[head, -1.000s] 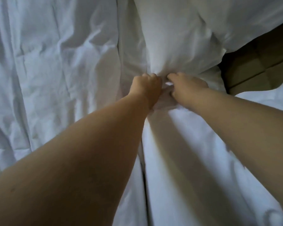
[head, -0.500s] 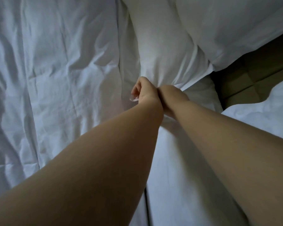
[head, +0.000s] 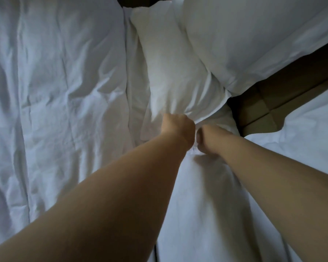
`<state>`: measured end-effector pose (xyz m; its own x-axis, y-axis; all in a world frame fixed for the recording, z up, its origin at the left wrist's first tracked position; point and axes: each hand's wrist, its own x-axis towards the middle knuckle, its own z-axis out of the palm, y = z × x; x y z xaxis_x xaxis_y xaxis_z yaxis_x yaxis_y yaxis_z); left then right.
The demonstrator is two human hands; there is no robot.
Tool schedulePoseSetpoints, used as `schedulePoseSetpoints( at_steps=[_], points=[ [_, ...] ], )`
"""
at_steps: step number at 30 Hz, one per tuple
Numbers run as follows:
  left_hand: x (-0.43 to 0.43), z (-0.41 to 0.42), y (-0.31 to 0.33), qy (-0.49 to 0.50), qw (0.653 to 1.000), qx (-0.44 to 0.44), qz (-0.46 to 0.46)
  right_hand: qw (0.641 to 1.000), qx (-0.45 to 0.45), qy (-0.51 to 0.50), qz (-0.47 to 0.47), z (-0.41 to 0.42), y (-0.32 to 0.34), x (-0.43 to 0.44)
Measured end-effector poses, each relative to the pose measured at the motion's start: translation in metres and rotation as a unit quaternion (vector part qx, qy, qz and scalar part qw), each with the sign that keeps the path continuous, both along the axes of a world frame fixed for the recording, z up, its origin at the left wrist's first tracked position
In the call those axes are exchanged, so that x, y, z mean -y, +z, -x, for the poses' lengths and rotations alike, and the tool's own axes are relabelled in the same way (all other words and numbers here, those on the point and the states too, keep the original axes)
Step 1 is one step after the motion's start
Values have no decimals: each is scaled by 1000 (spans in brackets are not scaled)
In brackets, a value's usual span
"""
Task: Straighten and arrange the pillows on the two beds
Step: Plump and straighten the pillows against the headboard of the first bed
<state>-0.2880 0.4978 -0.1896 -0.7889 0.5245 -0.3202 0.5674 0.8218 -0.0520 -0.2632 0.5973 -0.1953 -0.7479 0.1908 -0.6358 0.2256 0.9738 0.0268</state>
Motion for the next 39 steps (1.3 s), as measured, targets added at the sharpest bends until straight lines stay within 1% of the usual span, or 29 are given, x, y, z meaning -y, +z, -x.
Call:
schedulePoseSetpoints(
  at_steps=[2, 4, 6, 8, 12, 15, 17, 21, 23, 25, 27, 29, 32, 35, 39],
  points=[
    [-9, -4, 2, -4, 999, 34, -28, 999, -46, -2, -5, 1, 9, -3],
    [-15, -2, 5, -32, 999, 11, -41, 993, -106, -9, -48, 7, 29, -14],
    [-26, 7, 12, -57, 997, -20, -47, 984, -143, 9, -107, 18, 55, -31],
    [-41, 21, 27, -44, 996, -30, -74, 975, -172, 4, -141, 31, 89, -51],
    [-75, 49, 92, -1, 982, -43, -185, 960, -231, -34, -152, 46, 167, -72],
    [-93, 63, 156, 0, 969, -69, -236, 953, -262, -45, -146, 52, 225, -71],
    [-98, 68, 202, -9, 964, -91, -248, 948, -279, -76, -136, 53, 264, -69],
    [-99, 68, 279, -9, 961, -149, -233, 923, -336, -128, -136, 51, 328, -68],
    [-101, 64, 298, 11, 962, -132, -240, 904, -381, -140, -131, 51, 349, -71],
    [-105, 61, 302, 37, 960, -102, -256, 884, -423, -150, -132, 51, 362, -74],
    [-108, 61, 300, 54, 963, -82, -252, 880, -420, -191, -116, 49, 368, -77],
    [-109, 60, 300, 54, 964, -56, -255, 891, -381, -234, -82, 47, 365, -79],
    [-110, 51, 295, 61, 952, -16, -299, 924, -302, -225, -63, 43, 355, -80],
    [-110, 35, 289, 58, 937, -26, -344, 929, -294, -217, -66, 33, 362, -80],
    [-121, 24, 301, 55, 921, -26, -385, 928, -287, -221, -81, 19, 384, -87]
  ],
)
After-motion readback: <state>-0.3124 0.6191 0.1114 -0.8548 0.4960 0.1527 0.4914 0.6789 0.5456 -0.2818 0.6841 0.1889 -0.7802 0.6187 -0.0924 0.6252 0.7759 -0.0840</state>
